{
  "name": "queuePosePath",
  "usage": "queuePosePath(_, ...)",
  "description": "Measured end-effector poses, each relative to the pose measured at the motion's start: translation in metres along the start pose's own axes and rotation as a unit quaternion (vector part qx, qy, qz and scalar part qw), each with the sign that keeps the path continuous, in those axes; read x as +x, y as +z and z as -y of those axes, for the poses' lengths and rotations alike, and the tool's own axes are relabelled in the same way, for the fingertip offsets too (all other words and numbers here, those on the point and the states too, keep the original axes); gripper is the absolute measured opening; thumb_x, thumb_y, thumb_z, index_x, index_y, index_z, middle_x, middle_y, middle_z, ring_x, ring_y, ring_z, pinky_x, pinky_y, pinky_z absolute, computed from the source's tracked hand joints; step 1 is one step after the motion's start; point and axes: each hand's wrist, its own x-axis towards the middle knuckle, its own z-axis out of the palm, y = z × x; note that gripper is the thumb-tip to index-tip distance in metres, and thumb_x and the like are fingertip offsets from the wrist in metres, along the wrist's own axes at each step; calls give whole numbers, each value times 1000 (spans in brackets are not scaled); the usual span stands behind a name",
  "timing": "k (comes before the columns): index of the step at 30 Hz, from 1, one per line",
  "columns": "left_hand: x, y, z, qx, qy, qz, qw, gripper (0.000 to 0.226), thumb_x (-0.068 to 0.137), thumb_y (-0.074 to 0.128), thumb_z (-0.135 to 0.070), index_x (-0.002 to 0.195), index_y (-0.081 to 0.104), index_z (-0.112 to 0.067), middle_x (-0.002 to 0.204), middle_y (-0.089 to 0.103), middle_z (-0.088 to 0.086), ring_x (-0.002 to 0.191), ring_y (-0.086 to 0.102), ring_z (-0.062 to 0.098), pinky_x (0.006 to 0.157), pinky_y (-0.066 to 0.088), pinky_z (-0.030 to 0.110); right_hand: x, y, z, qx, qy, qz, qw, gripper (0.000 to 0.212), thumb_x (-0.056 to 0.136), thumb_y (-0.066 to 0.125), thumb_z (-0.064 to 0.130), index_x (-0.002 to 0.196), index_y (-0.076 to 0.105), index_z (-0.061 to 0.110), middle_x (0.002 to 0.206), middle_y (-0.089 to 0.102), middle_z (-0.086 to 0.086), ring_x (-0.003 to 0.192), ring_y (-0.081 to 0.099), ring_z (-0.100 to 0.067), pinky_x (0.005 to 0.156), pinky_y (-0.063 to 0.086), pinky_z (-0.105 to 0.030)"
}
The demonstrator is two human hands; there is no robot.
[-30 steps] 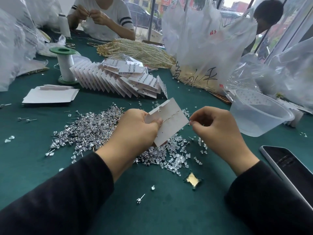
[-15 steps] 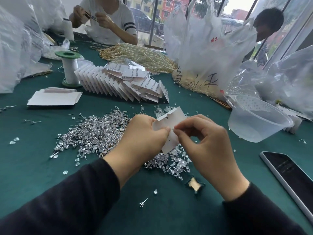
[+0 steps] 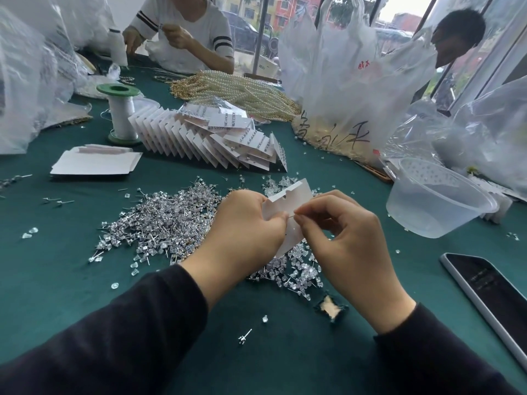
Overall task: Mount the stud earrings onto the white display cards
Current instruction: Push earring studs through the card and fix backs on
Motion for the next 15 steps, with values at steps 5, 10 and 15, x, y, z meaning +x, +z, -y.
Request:
queuePosePath(5, 0, -1, -1, 35, 27, -8, 999, 25, 83, 60, -16, 66, 60, 1, 65, 62, 14, 56, 49, 23, 50, 35, 26, -1, 0, 1, 21, 19, -1, 1000, 11, 75, 68, -4, 76, 69, 7, 74, 64, -2, 69, 61, -7, 66, 48, -13)
queuePosePath(10, 0, 0, 0, 54, 46, -17, 997, 21, 83, 61, -19, 71, 64, -2, 71, 67, 13, 66, 62, 27, 53, 42, 27, -1, 1, 1, 33, 37, -5, 999, 10, 76, 69, -2, 75, 69, 8, 73, 65, -2, 68, 61, -7, 65, 46, -12)
queuePosePath(15, -1, 0, 0, 62, 54, -20, 996, 22, 83, 60, -19, 70, 63, -1, 68, 66, 13, 63, 60, 27, 52, 42, 29, -2, 3, 1, 23, 28, 1, 999, 10, 75, 69, -3, 75, 70, 7, 73, 64, -2, 68, 61, -8, 65, 48, -16)
